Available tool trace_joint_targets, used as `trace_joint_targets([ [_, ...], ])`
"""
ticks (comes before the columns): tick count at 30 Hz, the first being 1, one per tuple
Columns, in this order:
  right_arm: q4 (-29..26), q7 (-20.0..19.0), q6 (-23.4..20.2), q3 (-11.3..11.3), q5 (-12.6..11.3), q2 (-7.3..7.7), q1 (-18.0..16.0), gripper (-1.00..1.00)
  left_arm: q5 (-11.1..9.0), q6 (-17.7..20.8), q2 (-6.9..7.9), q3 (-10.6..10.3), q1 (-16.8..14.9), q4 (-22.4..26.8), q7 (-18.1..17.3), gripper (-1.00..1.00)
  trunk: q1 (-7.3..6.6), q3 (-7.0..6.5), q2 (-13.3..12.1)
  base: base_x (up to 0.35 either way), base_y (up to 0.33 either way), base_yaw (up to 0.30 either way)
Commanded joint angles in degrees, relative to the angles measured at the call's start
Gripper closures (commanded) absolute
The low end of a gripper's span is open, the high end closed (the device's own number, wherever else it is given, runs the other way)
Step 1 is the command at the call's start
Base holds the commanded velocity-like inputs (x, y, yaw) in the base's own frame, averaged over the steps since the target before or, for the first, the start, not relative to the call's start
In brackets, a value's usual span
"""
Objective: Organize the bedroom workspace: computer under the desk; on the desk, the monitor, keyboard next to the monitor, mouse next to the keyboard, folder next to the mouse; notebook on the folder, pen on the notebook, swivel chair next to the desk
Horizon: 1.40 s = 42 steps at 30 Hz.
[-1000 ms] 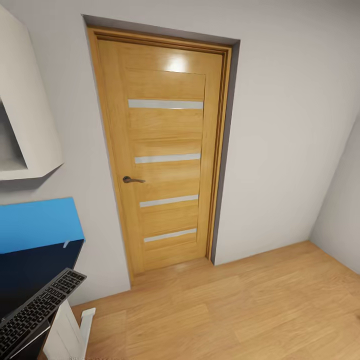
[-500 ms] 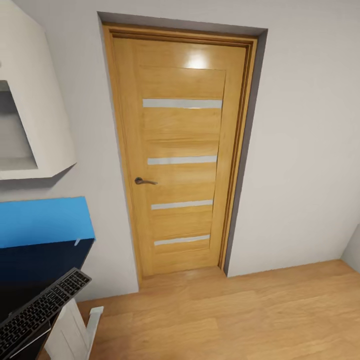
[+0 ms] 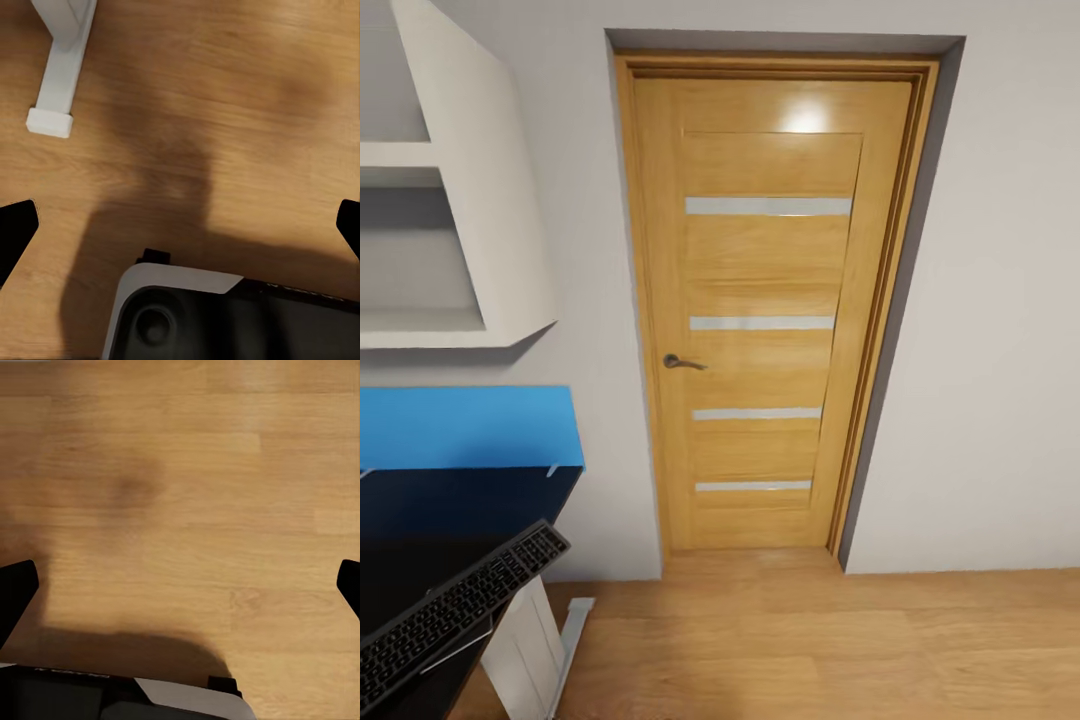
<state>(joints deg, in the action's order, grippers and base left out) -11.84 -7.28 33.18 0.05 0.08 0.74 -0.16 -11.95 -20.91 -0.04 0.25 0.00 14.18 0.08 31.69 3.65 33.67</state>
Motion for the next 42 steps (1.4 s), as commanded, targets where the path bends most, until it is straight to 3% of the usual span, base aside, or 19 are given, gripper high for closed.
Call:
trace_joint_targets([
  [1, 0.0, -0.2, 0.1, 0.0, 0.0, 0.03, 0.0, -1.00, -0.2, -0.1, 0.00, 0.0, 0.0, 0.1, 0.0, -1.00, 0.02, 0.09, 0.1, 0.004, -0.017, 0.290],
  [27, -0.4, -0.2, 0.2, -0.2, 0.0, 0.29, 0.0, -1.00, -0.4, -0.2, 0.47, 0.1, 0.0, 0.1, 0.0, -1.00, 0.02, 0.09, 0.1, 0.000, -0.006, 0.291],
  [42, -0.5, -0.2, 0.3, -0.2, -0.1, 0.48, 0.0, -1.00, -0.4, -0.2, 0.48, 0.1, 0.0, 0.1, 0.0, -1.00, 0.02, 0.09, 0.1, 0.000, -0.208, 0.291],
])
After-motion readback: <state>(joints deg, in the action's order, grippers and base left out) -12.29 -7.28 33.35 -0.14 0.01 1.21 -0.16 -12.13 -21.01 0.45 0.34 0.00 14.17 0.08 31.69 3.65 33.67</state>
